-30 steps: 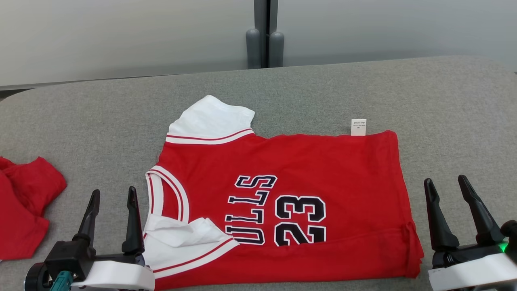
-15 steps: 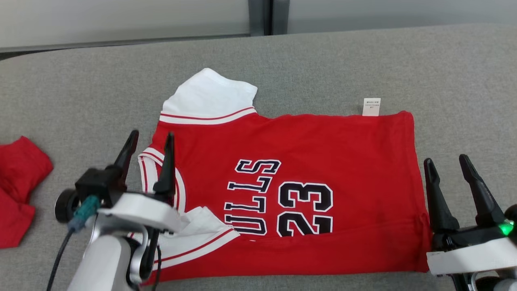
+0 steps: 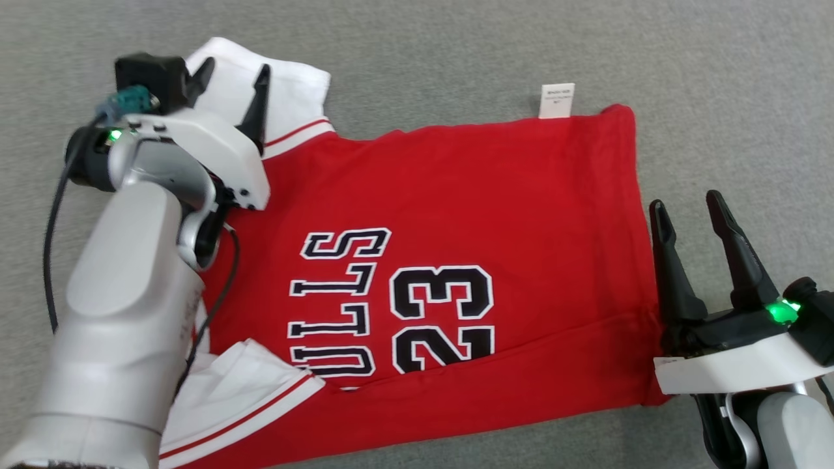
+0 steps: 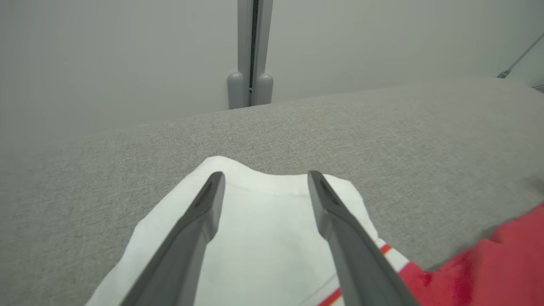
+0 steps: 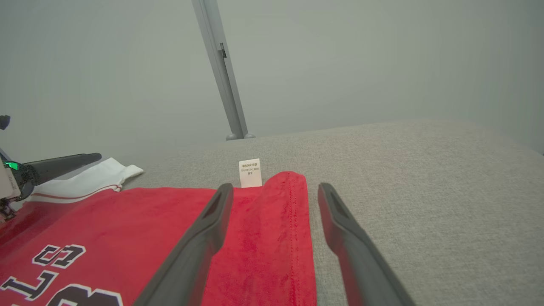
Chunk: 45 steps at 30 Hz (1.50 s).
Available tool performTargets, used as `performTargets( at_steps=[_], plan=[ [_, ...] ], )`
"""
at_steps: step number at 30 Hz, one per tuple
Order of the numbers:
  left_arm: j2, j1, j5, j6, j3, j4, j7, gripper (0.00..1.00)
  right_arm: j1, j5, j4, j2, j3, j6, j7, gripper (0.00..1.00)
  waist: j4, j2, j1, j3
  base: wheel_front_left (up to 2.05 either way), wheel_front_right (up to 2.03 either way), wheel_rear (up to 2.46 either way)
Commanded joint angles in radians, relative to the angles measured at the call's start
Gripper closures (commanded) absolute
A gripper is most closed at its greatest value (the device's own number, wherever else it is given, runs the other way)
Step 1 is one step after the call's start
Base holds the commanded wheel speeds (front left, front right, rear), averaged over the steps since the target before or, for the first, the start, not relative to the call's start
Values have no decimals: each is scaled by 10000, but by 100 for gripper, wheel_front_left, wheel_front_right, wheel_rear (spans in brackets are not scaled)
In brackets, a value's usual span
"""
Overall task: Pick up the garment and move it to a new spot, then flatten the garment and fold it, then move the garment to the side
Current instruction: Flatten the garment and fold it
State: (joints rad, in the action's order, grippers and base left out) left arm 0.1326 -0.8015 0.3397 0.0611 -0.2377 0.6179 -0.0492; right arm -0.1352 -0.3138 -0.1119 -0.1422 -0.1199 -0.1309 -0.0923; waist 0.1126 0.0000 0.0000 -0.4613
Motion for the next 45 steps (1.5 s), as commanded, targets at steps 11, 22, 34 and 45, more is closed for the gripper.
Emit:
performTargets(
  at_steps=[11, 22, 34, 45],
  plan=[
    [289, -1881, -264, -151, -291, 3759, -1072, 100, -365, -382, 851, -24, -161, 3, -392, 0, 704, 0, 0, -409, 0, 0, 0],
    [-246, -2578, -180, 15, -511, 4546, 622, 100, -1897, -802, 2226, -934, 871, 3, -127, 0, 3, 0, 0, -423, 0, 0, 0],
    [-738, -2746, 173, 342, -1028, 4727, 1671, 100, -4218, -1757, 4859, -2087, -794, 3, 994, 0, -1070, 0, 0, -767, 0, 0, 0],
    [-789, -2838, 691, 392, -1196, 4656, 2487, 100, -4648, -2768, 4807, -2975, -1498, 11, 1917, 100, -1152, 0, 0, -622, 0, 0, 0]
  ],
)
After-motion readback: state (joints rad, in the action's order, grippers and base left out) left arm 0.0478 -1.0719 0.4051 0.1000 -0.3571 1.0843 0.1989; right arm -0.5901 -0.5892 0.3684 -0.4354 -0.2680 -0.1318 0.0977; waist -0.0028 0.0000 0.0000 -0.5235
